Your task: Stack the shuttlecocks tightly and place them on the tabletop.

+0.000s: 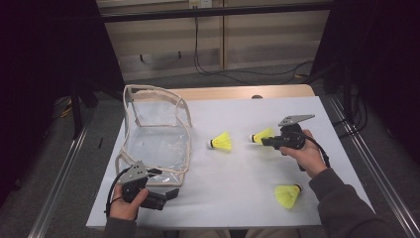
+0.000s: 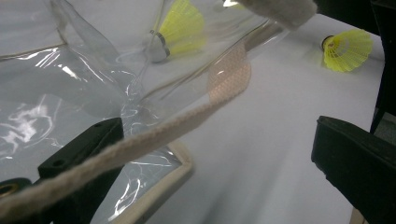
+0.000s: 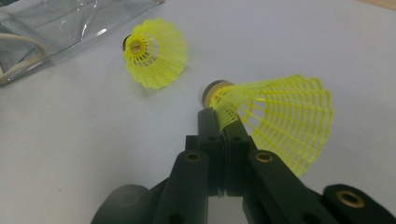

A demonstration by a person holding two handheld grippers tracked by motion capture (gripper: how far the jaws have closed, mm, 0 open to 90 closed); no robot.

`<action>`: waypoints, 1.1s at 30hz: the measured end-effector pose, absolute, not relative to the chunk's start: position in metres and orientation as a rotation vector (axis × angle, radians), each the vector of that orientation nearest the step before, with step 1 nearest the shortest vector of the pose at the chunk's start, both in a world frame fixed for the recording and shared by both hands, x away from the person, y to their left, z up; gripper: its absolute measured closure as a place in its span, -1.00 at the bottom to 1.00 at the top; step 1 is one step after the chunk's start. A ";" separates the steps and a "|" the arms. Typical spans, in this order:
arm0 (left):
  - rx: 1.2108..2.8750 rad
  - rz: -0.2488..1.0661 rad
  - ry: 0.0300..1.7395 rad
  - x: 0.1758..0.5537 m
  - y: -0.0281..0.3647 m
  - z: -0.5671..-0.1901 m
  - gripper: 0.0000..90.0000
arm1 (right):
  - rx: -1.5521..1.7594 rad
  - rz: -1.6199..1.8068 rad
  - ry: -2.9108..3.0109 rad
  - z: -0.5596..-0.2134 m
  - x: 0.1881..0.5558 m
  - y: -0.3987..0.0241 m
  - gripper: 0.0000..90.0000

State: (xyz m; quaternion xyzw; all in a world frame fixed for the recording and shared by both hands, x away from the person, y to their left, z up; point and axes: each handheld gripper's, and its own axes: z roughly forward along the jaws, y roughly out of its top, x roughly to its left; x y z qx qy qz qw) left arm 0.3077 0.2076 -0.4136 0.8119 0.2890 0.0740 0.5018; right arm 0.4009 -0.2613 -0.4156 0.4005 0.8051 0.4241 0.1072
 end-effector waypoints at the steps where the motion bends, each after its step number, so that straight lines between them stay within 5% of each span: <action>1: 1.962 0.179 0.698 0.308 0.208 -0.414 -0.93 | 1.178 1.250 2.369 -0.415 0.401 -0.261 0.99; 33: 1.962 0.180 0.699 0.308 0.208 -0.413 -0.93 | 1.133 1.260 2.404 -0.410 0.412 -0.242 0.99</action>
